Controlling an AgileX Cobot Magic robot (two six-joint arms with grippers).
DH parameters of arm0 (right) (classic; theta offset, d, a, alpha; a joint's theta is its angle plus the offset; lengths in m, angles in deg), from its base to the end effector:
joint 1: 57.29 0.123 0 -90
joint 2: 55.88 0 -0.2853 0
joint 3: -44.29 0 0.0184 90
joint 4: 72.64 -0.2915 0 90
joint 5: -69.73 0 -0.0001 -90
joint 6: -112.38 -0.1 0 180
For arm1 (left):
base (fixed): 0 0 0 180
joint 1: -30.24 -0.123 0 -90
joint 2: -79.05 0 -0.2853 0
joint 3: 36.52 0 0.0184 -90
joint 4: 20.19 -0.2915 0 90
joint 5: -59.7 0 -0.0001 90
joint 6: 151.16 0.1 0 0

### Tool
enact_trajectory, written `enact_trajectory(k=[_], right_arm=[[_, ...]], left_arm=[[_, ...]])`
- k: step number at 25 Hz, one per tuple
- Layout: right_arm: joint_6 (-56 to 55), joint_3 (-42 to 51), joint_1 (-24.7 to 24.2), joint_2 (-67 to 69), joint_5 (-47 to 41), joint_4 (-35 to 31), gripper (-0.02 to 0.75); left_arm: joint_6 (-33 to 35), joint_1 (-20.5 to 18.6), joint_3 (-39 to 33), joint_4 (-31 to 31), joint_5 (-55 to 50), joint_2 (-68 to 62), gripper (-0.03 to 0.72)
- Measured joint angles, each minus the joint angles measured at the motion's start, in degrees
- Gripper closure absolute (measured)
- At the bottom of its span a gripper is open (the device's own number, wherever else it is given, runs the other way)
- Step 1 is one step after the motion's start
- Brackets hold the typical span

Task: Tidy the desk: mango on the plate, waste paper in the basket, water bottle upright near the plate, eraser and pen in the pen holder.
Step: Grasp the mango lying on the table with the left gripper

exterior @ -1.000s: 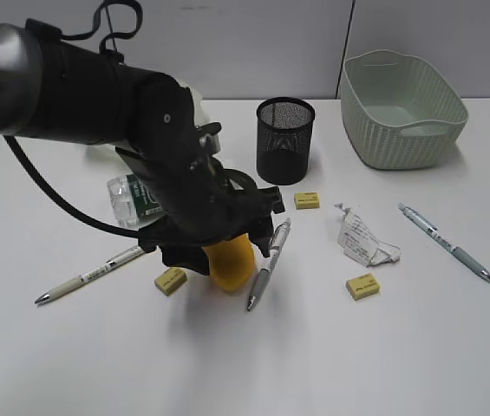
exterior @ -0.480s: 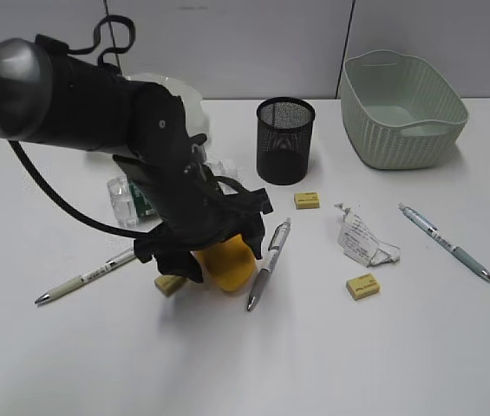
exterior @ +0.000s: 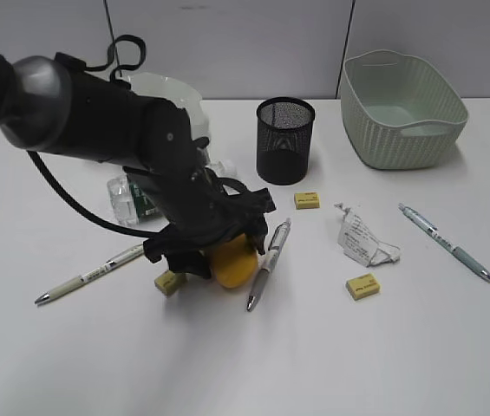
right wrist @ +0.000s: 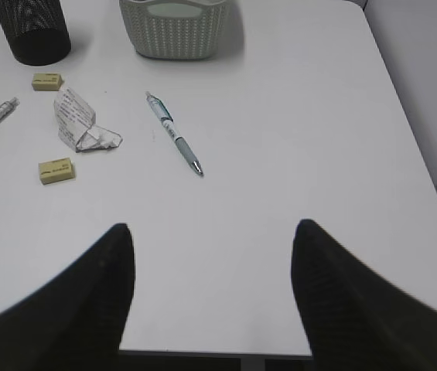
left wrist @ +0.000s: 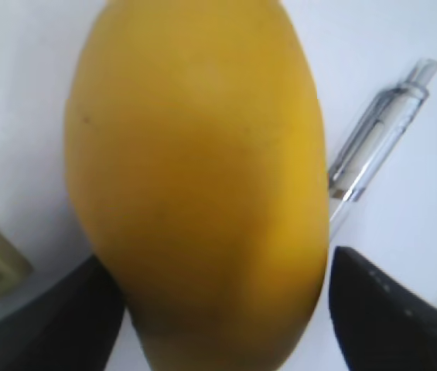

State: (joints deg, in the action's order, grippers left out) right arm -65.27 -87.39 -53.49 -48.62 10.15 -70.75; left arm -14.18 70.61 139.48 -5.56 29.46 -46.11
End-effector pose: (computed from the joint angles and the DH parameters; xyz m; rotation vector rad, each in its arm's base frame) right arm 0.0376 -0.0004 0.2964 -0.1064 2.0067 -0.0231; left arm 0.3255 -0.2934 0.0941 -0.3574 2.9159 -0.5385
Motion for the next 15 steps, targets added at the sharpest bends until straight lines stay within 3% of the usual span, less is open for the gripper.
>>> enact_trajectory(k=[4,15], right_arm=[[0.0,0.0,0.0,0.0,0.0,0.0,0.23],[0.0,0.0,0.0,0.0,0.0,0.0,0.23]], left_arm=[[0.0,-0.76,0.05,0.0,0.43,0.0,0.139],[0.0,-0.9,0.16,1.81,0.04,0.23,0.141]])
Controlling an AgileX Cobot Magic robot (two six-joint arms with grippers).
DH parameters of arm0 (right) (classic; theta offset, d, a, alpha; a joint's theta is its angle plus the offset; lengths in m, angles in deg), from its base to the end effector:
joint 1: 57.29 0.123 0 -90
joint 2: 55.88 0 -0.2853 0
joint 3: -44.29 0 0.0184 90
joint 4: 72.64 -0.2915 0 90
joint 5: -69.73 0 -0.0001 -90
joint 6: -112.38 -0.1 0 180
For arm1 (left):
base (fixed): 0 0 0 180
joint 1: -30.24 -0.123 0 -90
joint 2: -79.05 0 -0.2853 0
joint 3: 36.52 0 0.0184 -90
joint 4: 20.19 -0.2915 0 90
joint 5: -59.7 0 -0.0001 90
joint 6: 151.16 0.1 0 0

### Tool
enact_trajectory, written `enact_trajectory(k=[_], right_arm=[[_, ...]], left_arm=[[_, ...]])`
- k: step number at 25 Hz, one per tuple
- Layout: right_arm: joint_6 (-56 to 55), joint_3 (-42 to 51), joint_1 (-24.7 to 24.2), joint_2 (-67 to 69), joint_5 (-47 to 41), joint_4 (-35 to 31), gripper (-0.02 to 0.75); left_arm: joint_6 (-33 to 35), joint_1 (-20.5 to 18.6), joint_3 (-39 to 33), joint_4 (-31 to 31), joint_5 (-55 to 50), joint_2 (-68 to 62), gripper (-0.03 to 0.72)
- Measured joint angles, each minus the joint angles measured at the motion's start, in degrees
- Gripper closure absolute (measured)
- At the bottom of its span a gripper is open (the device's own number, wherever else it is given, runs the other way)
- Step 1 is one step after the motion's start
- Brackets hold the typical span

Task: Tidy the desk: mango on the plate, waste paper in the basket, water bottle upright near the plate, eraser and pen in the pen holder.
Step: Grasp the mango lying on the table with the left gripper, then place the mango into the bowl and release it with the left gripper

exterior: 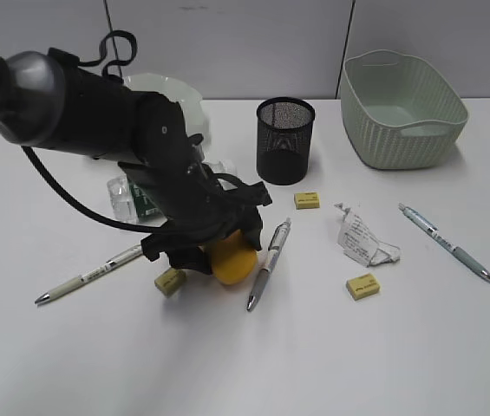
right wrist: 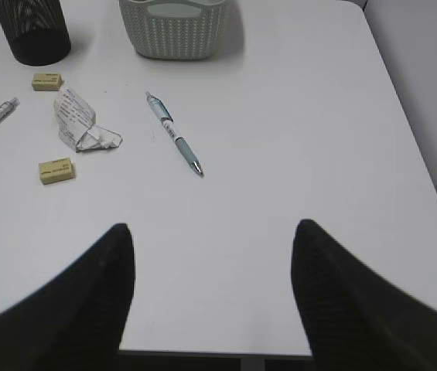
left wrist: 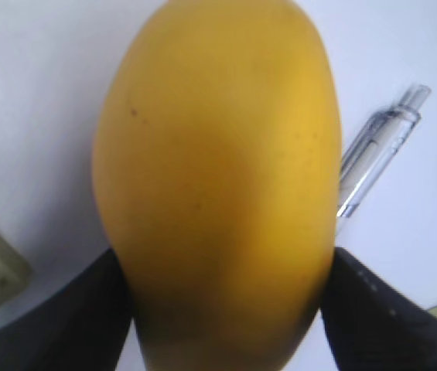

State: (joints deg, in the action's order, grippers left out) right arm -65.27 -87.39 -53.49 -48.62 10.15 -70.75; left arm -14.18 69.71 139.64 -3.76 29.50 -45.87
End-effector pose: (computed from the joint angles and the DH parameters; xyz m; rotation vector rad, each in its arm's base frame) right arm 0.0376 -0.0004 0.2964 -0.1064 2.0067 -0.0231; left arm 0.3300 -0.2902 0.0970 -0.4153 2.9088 -0.5678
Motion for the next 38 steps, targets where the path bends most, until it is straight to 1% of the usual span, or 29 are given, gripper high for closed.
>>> enact_trajectory(k=[12,16,20,23,26,31,34,38], right_arm=[[0.0,0.0,0.0,0.0,0.0,0.0,0.23],[0.0,0.0,0.0,0.0,0.0,0.0,0.23],[0.0,0.0,0.0,0.0,0.0,0.0,0.23],[0.0,0.0,0.0,0.0,0.0,0.0,0.23],[0.0,0.0,0.0,0.0,0.03,0.0,0.23],[0.0,0.0,0.0,0.0,0.03,0.0,0.23],[0.0,0.0,0.0,0.0,0.03,0.0,0.23],[0.0,0.0,0.0,0.0,0.03,0.0,0.23]], left_arm=[[0.0,0.05,0.07,0.74,-2.19,10.5,0.142],[0.11,-0.62,2.3,-0.35,-0.71,14.72,0.143],[0.22,-4.15,6.4,-4.27,-0.44,16.01,0.144],[0.22,-7.83,9.15,-8.16,-0.2,16.01,0.143],[0.22,-12.13,10.11,-12.36,0.58,16.01,0.143],[0.34,-17.96,10.12,-18.2,1.43,14.69,0.143],[1.69,-20.42,10.17,-19.19,3.93,12.26,0.144],[2.85,-21.68,10.17,-19.43,7.71,7.69,0.144]])
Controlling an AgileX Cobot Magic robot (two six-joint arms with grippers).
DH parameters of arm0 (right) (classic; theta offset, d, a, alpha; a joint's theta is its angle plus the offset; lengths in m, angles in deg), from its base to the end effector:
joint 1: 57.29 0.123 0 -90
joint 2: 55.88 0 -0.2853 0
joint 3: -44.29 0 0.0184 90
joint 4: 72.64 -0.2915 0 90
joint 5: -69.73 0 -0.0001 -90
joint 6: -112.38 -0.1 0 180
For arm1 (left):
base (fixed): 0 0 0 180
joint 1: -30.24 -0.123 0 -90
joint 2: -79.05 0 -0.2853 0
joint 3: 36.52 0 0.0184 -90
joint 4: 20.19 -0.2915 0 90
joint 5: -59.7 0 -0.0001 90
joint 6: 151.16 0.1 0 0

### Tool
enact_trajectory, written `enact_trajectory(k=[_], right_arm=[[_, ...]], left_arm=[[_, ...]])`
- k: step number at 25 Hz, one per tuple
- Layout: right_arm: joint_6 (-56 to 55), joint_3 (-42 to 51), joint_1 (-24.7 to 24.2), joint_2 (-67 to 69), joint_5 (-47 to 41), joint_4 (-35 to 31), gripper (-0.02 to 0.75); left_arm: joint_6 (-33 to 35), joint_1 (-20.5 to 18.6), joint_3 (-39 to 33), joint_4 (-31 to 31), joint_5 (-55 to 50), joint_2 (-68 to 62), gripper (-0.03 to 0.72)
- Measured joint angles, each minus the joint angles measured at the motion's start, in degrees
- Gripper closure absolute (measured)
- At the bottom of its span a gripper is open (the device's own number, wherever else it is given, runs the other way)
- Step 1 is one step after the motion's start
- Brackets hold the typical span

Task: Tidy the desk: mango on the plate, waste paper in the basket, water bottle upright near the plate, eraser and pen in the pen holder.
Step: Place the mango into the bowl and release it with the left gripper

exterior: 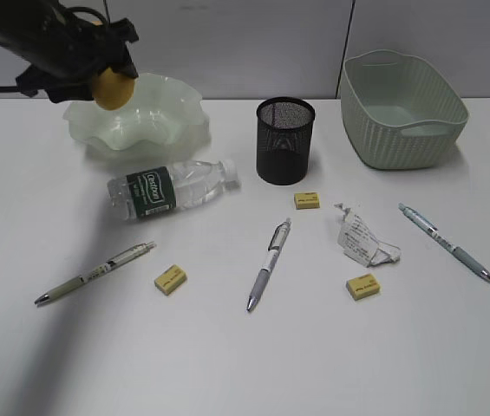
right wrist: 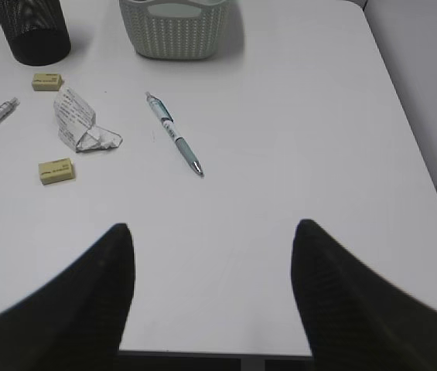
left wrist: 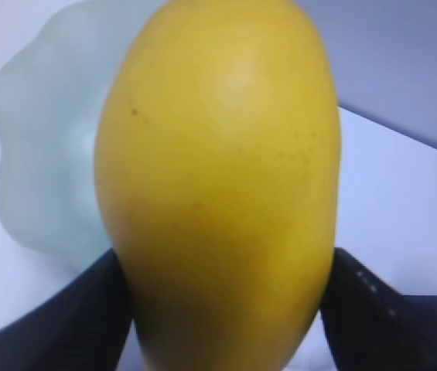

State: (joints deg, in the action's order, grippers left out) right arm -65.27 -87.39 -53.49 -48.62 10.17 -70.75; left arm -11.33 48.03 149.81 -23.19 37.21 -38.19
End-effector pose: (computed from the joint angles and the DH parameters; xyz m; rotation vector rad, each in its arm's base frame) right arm 0.0376 -0.0004 0.2965 -0.1064 2.0064 -0.0231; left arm 0.4596 -0.1454 0.2211 -0.4142 2.3366 -0.4526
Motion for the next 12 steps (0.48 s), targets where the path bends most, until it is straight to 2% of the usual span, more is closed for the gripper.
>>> enact_trajectory(k=[7,12], right_arm=[[0.0,0.0,0.0,0.0,0.0,0.0,0.232],[0.0,0.0,0.0,0.0,0.0,0.0,0.232]], left_arm=[[0.5,-1.74,0.35,-0.09,9.82,-9.07,0.144],[0.56,-2.63,4.74,-0.39,15.02,-15.28,0.144]])
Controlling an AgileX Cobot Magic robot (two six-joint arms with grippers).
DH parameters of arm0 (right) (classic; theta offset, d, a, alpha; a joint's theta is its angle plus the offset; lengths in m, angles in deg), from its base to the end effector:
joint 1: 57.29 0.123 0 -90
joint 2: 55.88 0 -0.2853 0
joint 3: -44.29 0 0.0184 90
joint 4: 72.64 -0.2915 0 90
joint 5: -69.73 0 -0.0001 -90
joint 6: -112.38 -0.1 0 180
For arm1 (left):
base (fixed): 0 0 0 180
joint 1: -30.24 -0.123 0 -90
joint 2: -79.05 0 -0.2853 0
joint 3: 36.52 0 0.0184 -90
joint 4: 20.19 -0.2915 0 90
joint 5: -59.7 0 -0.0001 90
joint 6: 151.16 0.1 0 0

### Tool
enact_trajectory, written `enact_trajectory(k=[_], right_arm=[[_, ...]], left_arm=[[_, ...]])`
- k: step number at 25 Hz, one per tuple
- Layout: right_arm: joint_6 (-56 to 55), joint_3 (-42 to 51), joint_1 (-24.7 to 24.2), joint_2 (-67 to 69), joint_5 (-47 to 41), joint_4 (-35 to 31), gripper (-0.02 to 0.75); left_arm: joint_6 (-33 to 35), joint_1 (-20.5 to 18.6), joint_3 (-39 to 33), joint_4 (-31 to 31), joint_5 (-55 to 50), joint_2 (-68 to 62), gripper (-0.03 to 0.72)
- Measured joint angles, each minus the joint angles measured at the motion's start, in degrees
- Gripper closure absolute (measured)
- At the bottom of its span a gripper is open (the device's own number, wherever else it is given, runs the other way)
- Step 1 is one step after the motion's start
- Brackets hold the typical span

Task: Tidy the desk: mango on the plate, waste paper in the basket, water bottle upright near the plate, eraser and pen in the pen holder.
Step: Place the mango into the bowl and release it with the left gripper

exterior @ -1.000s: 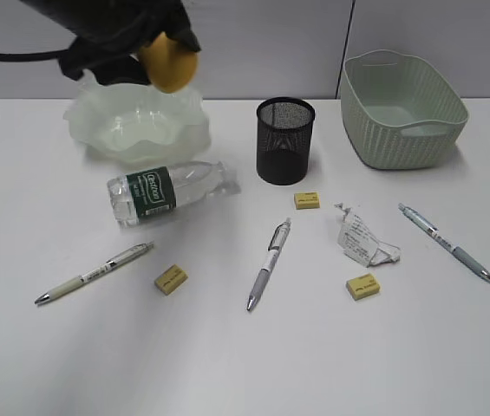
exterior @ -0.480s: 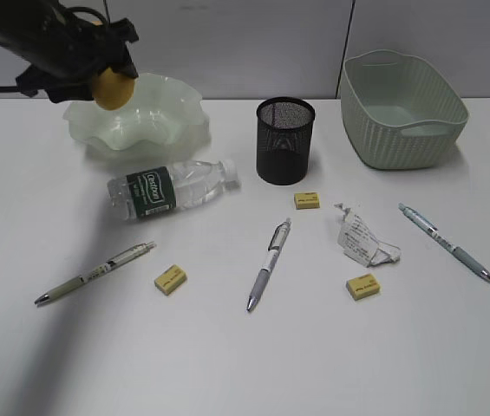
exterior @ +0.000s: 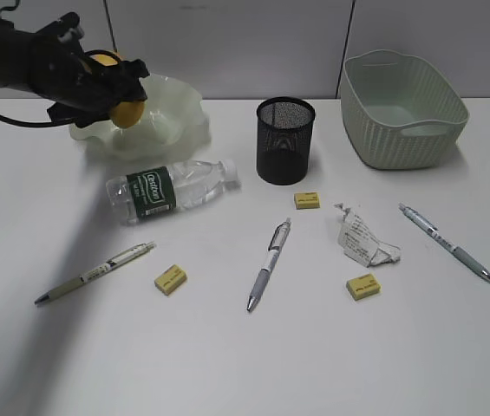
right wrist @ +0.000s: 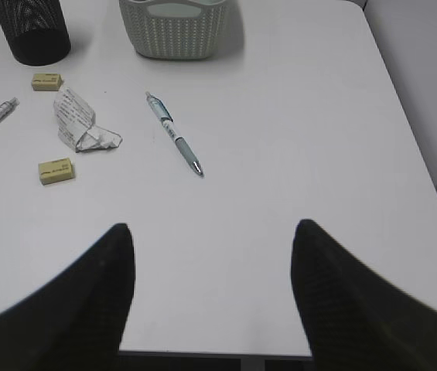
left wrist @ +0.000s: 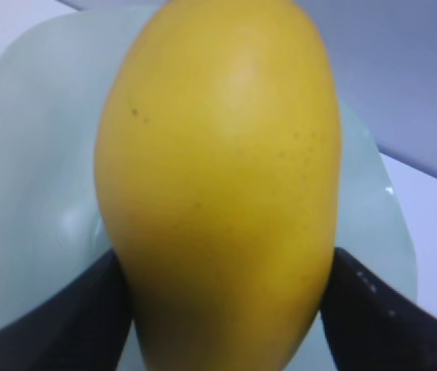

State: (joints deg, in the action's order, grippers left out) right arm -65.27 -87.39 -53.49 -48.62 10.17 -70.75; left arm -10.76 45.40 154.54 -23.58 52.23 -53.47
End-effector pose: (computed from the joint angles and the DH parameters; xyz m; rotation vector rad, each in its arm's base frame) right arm 0.0376 -0.0004 0.2965 -0.1064 2.0064 -0.0231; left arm 0.5106 -0.1375 0.1339 -0.4236 2.2537 -0.4673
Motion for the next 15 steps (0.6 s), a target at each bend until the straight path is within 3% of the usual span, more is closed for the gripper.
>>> enact_trajectory(k=[4,9,15], right_arm=[[0.0,0.0,0.0,0.0,0.0,0.0,0.232],[0.0,0.0,0.0,0.0,0.0,0.0,0.23],[0.0,0.0,0.0,0.0,0.0,0.0,0.23]], left_arm=[[0.0,-0.06,3.36,-1.79,1.53,-3.53,0.144],[0.0,-0.06,3.84,-6.94,2.24,-4.27,0.087],[0.05,-0.06,3.92,-9.87,2.86,-4.08,0.075]])
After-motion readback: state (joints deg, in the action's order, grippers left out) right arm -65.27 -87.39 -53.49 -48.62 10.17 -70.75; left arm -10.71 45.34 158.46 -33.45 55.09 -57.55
